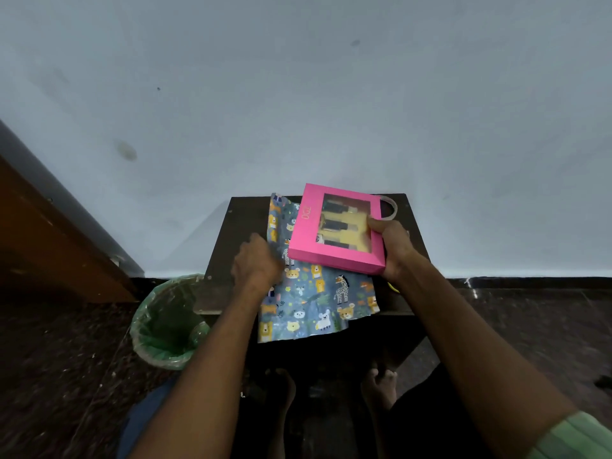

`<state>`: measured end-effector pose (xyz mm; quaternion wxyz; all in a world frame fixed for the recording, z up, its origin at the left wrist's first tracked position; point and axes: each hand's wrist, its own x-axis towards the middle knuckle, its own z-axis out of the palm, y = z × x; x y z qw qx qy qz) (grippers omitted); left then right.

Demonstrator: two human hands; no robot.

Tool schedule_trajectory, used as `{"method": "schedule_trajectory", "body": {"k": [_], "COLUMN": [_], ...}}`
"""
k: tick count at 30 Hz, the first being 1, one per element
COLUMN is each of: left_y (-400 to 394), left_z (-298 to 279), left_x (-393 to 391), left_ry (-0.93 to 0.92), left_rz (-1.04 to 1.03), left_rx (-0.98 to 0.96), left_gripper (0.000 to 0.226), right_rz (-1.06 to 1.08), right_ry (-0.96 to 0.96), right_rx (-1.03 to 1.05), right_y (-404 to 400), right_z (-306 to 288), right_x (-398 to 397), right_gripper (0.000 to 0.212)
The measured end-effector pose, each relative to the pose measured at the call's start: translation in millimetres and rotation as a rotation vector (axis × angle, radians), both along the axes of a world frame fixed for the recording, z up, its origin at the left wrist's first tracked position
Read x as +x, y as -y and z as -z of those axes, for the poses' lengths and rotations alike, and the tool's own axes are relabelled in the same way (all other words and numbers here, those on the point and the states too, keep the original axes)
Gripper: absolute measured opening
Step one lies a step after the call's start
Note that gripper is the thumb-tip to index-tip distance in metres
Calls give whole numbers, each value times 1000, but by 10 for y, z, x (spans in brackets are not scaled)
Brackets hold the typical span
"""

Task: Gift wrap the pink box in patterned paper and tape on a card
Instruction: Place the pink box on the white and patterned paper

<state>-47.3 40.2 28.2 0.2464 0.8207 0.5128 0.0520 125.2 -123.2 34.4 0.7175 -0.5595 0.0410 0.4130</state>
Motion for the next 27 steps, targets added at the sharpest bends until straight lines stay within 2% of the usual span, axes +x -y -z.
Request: {"method": "schedule_trajectory", "body": {"k": [3,5,7,9,11,13,17,19,20,22,24,27], "left_y": [-48,-11,117,285,447,605,874,936,948,929,847,675], "left_z": [-33,-32,-20,-8,-25,-38,-61,-78,-83,-95,-119,-182], "left_x": [-42,-40,-19,52,138,200,255,285,301,320,325,273], "left_ry": [55,47,-13,32,147,220,205,189,163,104,141,194], "left_rz": [-16,16,103,204,320,392,371,339,335,330,301,290], "left_rx": [69,109,238,323,199,-8,-93,-118,-115,-120,-164,-229], "left_gripper": [32,46,66,64,52,56,104,116,115,95,67,42], "right_rz": [0,11,36,67,96,106,103,113,118,117,116,127], "right_ry": [-5,-19,-39,-62,-82,-94,-80,-78,-84,-97,-102,-119], "right_rx": [10,27,53,82,102,106,103,107,110,118,125,132], "right_y": [11,40,68,88,103,105,94,93,95,98,115,133], "right_z": [-10,-20,-17,-16,-18,-4,3,-12,-20,-29,-39,-48], "right_x": [5,20,46,64,69,53,8,4,6,13,25,34], "right_gripper": [33,33,33,29,26,24,28,27,26,26,26,27]}}
